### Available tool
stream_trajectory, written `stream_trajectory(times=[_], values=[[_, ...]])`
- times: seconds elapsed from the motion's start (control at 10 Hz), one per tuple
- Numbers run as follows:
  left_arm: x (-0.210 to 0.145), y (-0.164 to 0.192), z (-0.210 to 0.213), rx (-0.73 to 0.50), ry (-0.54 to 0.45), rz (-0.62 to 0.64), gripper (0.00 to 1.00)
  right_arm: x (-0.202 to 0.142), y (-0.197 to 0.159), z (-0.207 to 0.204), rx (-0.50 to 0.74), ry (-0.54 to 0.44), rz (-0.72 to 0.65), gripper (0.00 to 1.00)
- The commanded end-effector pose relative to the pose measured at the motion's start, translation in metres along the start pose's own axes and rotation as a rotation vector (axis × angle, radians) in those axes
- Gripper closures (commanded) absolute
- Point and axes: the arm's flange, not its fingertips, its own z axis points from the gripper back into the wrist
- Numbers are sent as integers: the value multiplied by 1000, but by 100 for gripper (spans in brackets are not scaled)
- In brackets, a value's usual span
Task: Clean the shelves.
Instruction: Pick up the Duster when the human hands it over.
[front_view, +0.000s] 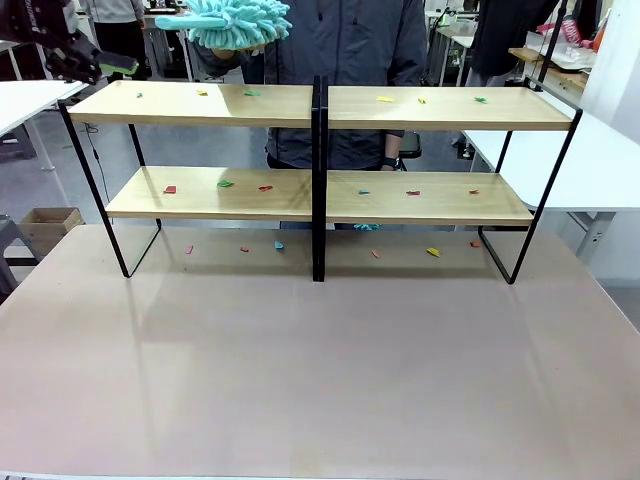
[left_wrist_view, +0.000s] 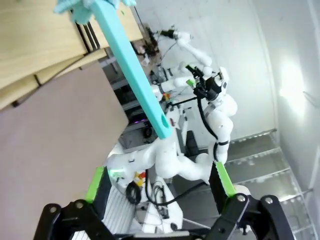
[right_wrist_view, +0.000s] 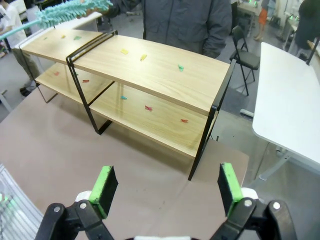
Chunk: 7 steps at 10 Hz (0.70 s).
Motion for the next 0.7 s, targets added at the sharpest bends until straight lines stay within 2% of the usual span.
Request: stream_trajectory(times=[0.0,0.2,0.4,0.5,0.6], values=[[4,6,-5,-35,-4,44,0,0,-1,0,2,-3,10,0],[14,10,-32,-47,-38,48,0,0,-1,0,2,-3,10,0],[42,12,-56,-32,-96,65,0,0,-1,0,2,-3,10,0],[57,13,-64,-53,-177,68,0,0,-1,0,2,-3,10,0],[68,21,-71,-37,-210,93,0,0,-1,0,2,-3,10,0]])
